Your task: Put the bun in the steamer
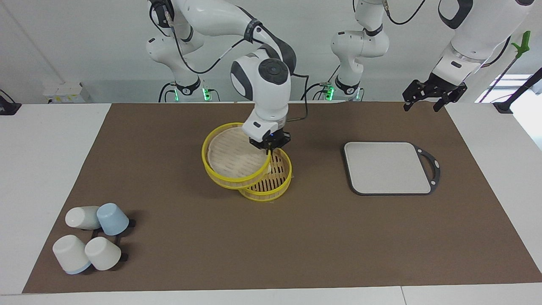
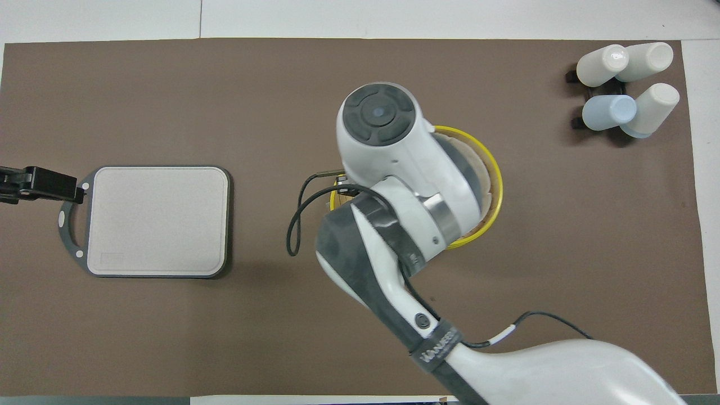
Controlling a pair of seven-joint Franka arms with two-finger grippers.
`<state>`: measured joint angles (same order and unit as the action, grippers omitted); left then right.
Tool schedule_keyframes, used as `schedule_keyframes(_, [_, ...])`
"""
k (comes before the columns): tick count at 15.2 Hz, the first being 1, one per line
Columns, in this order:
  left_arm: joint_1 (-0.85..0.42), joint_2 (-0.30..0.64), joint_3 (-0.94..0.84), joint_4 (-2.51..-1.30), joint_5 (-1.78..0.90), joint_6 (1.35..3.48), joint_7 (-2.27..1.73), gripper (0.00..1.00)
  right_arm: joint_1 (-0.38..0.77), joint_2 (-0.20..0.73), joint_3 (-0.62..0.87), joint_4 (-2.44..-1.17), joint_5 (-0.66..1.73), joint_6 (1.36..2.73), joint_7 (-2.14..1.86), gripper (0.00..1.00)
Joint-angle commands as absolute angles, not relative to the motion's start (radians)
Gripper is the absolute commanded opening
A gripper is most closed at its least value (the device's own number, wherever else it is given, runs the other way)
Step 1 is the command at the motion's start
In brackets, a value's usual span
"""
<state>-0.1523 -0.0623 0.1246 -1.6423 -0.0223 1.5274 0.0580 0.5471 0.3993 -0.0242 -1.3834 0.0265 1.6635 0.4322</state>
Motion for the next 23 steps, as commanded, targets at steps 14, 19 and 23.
schedule_keyframes(14, [-0.784,0.215,0.094,-1.819,-0.060,2.195,-0.773,1.00,0.107,0.108,-0.014,-1.655,-0.170,1.439,-0.261,0.00])
schedule_keyframes(19, [-0.873,0.306,0.094,-1.887,-0.057,2.374,-0.767,1.00,0.107,0.097,-0.014,-1.680,-0.169,1.448,-0.261,0.00])
schedule_keyframes(23, [-0.896,0.356,0.095,-1.890,-0.046,2.414,-0.764,0.97,0.109,0.097,-0.014,-1.680,-0.169,1.448,-0.259,0.00])
